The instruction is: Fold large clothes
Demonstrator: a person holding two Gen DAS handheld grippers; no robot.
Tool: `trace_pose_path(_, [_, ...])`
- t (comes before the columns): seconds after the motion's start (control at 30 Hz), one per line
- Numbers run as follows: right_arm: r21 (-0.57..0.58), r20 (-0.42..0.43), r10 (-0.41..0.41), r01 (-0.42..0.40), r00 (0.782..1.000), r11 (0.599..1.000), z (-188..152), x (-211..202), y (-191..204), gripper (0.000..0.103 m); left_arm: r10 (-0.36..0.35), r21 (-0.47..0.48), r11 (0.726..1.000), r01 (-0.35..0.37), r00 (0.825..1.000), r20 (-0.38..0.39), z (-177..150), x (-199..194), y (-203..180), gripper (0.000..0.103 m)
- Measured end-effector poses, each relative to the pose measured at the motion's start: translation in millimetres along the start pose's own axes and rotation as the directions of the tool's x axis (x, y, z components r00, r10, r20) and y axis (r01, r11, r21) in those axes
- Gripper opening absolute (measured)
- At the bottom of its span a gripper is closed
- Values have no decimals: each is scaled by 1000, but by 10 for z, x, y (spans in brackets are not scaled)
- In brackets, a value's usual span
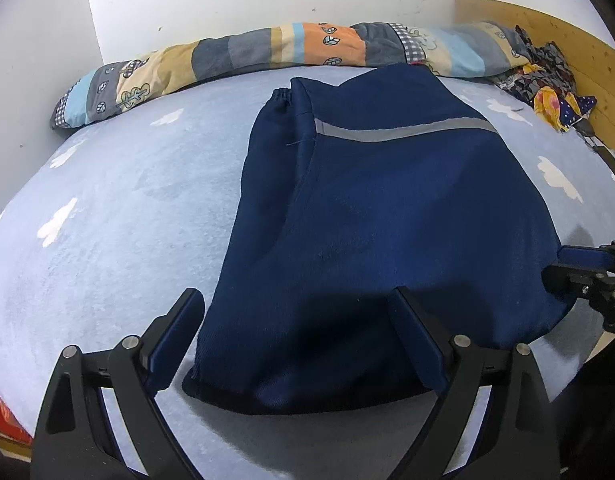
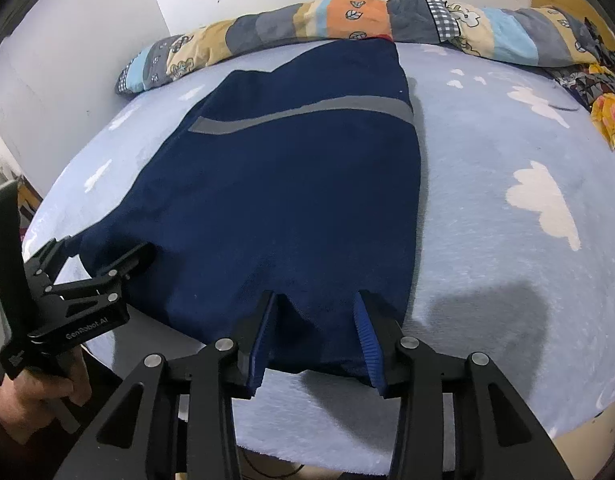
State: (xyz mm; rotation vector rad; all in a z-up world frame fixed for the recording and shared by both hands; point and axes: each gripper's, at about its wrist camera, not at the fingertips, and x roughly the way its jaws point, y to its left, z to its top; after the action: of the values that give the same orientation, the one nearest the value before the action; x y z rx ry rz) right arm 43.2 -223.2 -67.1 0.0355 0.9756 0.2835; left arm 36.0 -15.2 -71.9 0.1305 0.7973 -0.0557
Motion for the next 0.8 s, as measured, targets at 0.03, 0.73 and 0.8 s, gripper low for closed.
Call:
trace_pose_path(0.03, [-3,-3,-1,1,1000,1000,0,17,2,44,1,3,1000,-1,1000,2,-4,9,-3,95])
trace_pose_path(0.73, [154,149,-15,-8,989,988,-343,-651,-119,51,-150,-15,988,153,980,133,-150,-890,-21,99])
trace_pose_path(0.8, [151,177,-29,2,984,989,-465,-817,-59,55,-173,-19,984,177,978,119,-286,-1048,-73,99])
